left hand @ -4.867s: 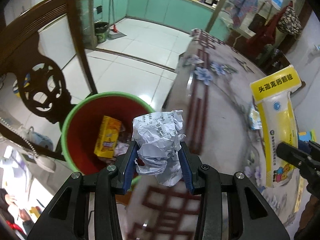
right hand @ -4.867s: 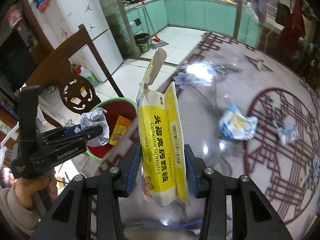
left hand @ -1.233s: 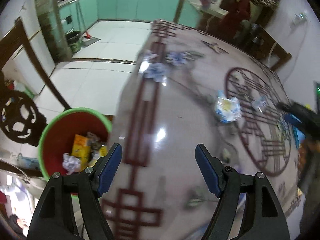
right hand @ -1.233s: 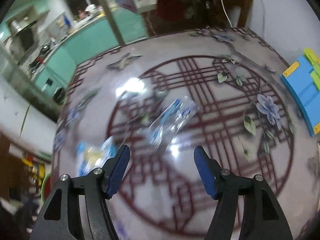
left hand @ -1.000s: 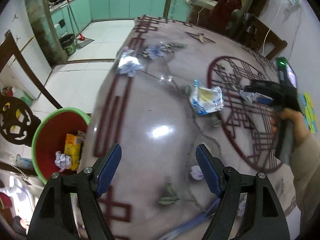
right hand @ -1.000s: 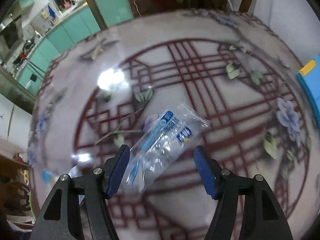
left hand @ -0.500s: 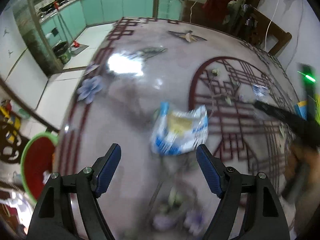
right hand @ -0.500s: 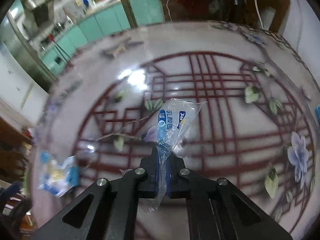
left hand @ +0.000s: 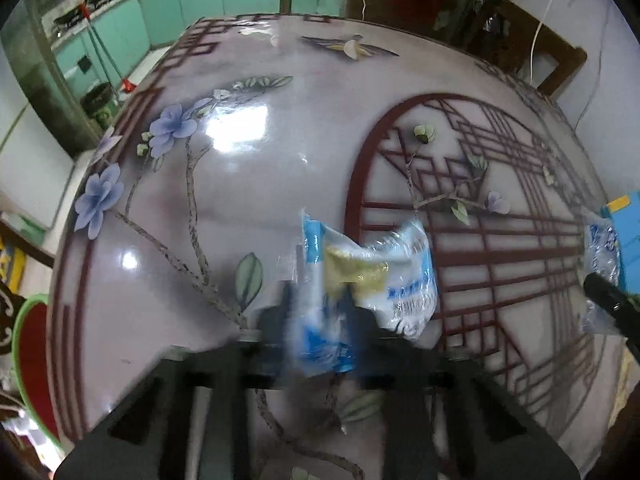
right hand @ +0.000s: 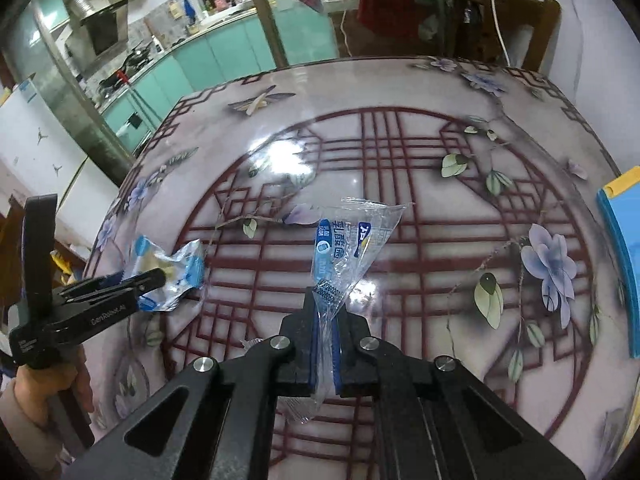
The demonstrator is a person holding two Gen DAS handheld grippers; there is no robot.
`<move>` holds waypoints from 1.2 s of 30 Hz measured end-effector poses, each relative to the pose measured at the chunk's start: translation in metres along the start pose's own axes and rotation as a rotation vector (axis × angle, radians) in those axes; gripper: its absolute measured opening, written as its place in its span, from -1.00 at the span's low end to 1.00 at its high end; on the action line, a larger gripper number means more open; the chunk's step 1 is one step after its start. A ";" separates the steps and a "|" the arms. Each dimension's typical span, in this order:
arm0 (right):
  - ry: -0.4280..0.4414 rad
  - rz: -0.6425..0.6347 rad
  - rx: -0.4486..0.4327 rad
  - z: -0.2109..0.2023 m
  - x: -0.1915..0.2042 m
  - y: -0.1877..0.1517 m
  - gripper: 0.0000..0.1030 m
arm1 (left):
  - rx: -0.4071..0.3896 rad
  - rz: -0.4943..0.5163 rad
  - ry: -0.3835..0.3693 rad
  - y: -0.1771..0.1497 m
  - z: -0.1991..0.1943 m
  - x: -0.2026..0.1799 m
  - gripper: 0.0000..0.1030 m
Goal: Collect trash
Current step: 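Grasp blue-white snack bag with left tool while right tool grasps clear plastic bag, then carry snack bag and clear plastic bag over the red bucket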
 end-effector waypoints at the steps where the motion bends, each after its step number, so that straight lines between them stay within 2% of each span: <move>1: 0.003 0.000 -0.001 -0.002 0.002 0.000 -0.92 | 0.003 -0.010 -0.003 0.000 -0.003 0.002 -0.84; 11: 0.037 -0.088 -0.041 -0.035 0.054 -0.001 -0.92 | -0.076 -0.015 -0.015 -0.016 -0.068 0.008 -0.87; 21: 0.019 -0.160 -0.098 -0.074 0.096 -0.018 -0.92 | -0.142 -0.009 -0.018 -0.040 -0.120 0.021 -0.87; 36: 0.019 -0.232 -0.123 -0.102 0.149 -0.042 -0.92 | -0.170 -0.063 -0.028 -0.067 -0.142 0.059 -0.87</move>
Point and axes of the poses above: each gripper's, at about its wrist camera, not at the fingertips, and z roughly the way its jaws point, x to its left, y to its top, the point moved 6 cm from there along z, roughly the way its jaws point, and after that the axes turned 7 degrees about y, right-handed, at the moved point
